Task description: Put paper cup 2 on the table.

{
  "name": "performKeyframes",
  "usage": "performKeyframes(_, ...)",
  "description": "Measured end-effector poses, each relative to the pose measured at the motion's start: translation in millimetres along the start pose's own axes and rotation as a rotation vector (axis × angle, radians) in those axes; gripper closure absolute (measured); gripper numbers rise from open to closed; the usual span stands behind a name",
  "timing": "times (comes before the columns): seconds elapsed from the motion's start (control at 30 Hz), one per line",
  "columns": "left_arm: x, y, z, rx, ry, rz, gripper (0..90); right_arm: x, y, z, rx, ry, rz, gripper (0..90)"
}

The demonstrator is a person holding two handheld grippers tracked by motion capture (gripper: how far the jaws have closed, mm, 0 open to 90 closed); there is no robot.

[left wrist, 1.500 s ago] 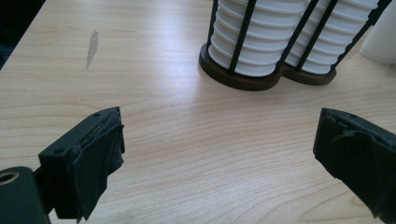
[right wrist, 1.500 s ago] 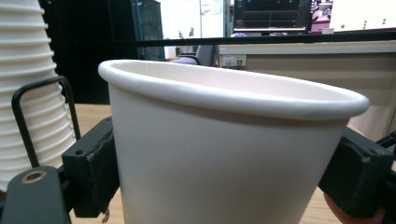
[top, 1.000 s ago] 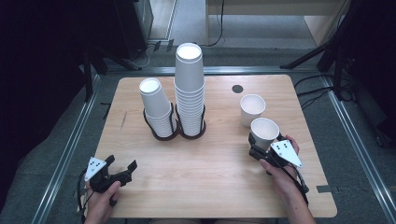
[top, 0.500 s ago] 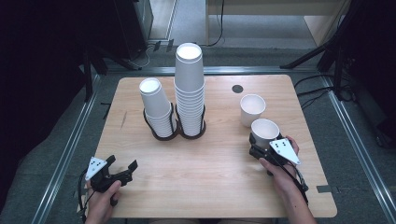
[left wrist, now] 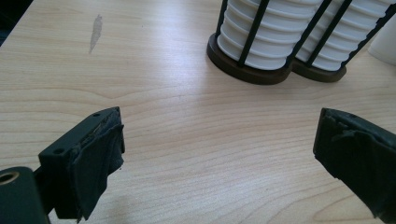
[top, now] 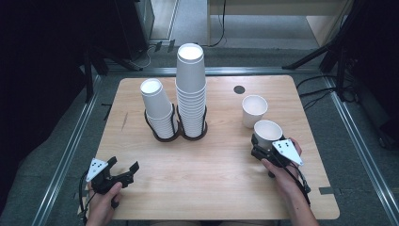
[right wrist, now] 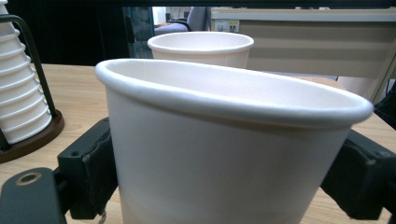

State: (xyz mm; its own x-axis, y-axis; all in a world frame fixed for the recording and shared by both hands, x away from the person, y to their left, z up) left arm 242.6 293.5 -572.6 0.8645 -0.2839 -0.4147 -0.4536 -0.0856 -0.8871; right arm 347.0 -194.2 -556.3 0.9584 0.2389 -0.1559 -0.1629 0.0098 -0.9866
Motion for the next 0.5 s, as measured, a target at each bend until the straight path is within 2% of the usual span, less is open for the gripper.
performKeyframes(0.1, 0.2, 0.1, 0.1, -0.001, 0.001, 0.000, 2.2, -0.5, 0.1, 0.0, -0.007, 0.001, 0.001, 10.1)
performKeyframes(0.2, 0.2, 0.1, 0.1, 0.000, 0.002, 0.000, 2.2, -0.7, 1.7, 2.3, -0.059, 0.010, -0.003, 9.6)
performKeyframes(0.33, 0.2, 0.2, -0.2, -0.001, 0.003, 0.001, 2.2, -0.1, 5.3, 6.0, -0.095, 0.014, 0.021, 9.2)
performKeyframes(0.5, 0.2, 0.2, -0.3, 0.000, 0.005, 0.001, 2.2, -1.7, 3.4, 8.4, -0.076, -0.005, 0.020, 4.9)
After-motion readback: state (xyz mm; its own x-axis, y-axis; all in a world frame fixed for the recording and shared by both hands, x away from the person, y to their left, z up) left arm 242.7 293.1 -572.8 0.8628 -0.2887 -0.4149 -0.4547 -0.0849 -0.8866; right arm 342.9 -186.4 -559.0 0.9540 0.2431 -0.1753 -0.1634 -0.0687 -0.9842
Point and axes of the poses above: each handheld gripper's, and its own axes: x roughly forward along the jaws, y roughly out of its underside, z roughly to its left, the point moved 5 cm from there along x, roughly forward along the jaws, and after that the axes turned 1 degree about x, right-handed, at the moved point
